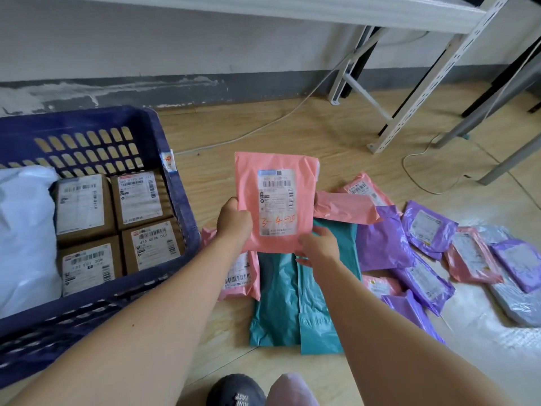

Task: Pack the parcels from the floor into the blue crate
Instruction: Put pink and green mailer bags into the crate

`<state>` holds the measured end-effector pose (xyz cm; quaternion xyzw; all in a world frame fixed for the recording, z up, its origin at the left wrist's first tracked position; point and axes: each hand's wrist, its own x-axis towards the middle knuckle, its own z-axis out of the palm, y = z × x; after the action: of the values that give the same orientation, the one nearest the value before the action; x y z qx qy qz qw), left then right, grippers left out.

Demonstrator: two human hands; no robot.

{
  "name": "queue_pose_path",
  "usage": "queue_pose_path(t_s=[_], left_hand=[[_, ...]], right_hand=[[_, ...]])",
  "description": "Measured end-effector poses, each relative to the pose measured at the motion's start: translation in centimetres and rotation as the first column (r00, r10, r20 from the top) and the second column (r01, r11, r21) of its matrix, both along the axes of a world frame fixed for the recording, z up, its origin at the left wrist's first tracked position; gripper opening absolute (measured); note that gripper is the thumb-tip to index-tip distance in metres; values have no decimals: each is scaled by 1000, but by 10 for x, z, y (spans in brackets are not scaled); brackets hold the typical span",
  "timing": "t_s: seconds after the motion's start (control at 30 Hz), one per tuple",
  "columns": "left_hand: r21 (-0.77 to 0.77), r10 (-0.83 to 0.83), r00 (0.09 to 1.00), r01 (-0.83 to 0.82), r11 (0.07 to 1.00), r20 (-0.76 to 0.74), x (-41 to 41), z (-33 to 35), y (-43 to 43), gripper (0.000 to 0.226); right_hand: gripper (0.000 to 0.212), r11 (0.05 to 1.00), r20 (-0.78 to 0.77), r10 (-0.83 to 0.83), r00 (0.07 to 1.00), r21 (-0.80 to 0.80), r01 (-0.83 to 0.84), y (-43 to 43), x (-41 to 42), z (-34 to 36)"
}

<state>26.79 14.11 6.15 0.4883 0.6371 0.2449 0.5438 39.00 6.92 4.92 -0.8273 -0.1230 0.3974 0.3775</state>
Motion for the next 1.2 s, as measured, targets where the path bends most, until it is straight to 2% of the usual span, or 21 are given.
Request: queue_pose_path(t_s=[0.1, 0.23, 0.37, 0.5, 0.73, 0.87, 1.0, 1.2], left_hand=[[63, -21, 999, 18, 998, 46, -4, 24, 0, 28], [165, -27, 994, 9, 986, 103, -20, 65, 4, 27], [283, -45, 993, 13, 959, 105, -53, 114, 15, 24], [337, -31, 997, 8, 942, 64, -111, 141, 23, 25], [347, 158, 987, -147, 926, -2, -201, 131, 32, 16], [338, 241, 969, -208, 918, -58, -243, 111, 42, 26], [272, 327, 937, -284, 919, -128, -283, 78, 53, 35], [202, 418, 893, -384, 901, -164, -325, 34, 62, 35]], right_hand=[[41, 998, 183, 0, 983, 55, -10, 5, -4, 22], [17, 988, 327, 37, 944, 130, -83, 11, -22, 66], [20, 967, 400, 76, 913, 194, -166, 17, -50, 113], [17, 940, 401, 154, 903, 223, -260, 26, -95, 143], [16, 883, 458, 291, 840, 211, -420, 47, -175, 146], [34, 868, 415, 352, 839, 191, -458, 63, -211, 124], [44, 814, 373, 462, 805, 183, -552, 81, -251, 94], [47, 748, 316, 593, 740, 126, -652, 103, -288, 58]])
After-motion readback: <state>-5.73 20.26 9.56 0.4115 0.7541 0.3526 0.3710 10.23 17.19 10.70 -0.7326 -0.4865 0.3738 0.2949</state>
